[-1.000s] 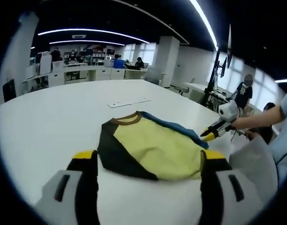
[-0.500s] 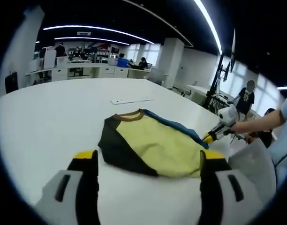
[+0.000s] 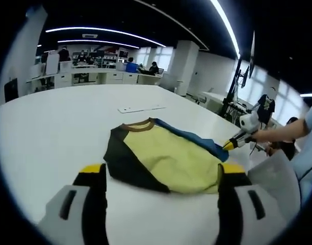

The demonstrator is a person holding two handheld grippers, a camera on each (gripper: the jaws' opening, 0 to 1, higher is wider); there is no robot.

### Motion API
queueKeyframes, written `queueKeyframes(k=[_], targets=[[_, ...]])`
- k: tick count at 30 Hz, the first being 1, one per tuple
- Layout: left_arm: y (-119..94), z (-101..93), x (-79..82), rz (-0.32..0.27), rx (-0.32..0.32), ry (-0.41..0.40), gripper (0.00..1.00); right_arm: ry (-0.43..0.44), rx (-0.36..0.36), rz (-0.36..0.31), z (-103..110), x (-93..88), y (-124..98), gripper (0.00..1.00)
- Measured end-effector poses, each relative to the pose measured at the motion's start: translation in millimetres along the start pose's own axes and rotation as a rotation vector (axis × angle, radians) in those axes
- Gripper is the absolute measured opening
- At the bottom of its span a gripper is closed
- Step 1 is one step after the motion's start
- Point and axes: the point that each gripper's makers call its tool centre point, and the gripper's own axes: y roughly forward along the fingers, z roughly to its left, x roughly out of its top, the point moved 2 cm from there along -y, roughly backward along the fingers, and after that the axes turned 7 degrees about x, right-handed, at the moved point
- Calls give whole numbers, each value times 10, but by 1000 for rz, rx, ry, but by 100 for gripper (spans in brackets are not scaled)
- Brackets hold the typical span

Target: Fold the garment on the visible template until the final outline fits inside the template.

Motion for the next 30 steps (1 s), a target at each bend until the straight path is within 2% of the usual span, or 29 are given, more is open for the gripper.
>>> queueKeyframes(k=[10, 19, 26, 30], targets=[[33, -33, -127, 32, 0, 15, 92, 29, -116, -32, -480, -15, -434, 0], [17, 42, -197, 49, 32, 20, 93, 46, -239, -75, -995, 89, -805, 0], [-5, 84, -287, 60, 64, 5, 92, 44, -301, -74, -1332, 133, -949, 0], [-14, 87, -351, 52, 75, -46, 92, 76, -348, -97, -1556, 152, -1036, 0]])
